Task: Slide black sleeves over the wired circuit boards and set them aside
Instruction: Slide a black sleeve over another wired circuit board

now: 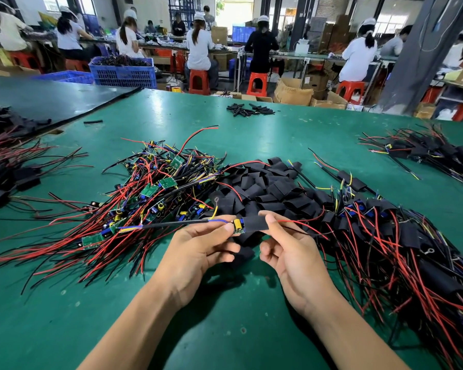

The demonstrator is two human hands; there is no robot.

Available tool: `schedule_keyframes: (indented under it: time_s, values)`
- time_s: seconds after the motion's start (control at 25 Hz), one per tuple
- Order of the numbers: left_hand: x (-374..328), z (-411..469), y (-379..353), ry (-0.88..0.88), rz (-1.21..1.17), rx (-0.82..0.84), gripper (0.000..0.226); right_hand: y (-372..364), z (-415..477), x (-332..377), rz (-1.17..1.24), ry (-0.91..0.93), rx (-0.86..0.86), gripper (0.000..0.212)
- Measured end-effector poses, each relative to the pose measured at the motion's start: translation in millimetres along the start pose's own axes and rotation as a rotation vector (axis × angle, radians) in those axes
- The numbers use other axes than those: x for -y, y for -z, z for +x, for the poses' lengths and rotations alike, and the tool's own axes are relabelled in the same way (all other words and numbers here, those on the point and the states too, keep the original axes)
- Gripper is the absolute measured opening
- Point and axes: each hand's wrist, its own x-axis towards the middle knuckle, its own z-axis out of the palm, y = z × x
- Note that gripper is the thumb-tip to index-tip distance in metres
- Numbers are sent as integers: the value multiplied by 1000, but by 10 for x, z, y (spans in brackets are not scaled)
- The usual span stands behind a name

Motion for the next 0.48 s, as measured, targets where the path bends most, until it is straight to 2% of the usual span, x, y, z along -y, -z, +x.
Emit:
schedule_keyframes:
  time_s: [0.2,0.48]
  values:
    - [-25,-11,-17,2,-62,-27,19,-60,-53,-33,-48,33,4,34]
    - [-38,-45,-54,18,-46,-14,7,-76,-57,-13,-104,-41,23,30]
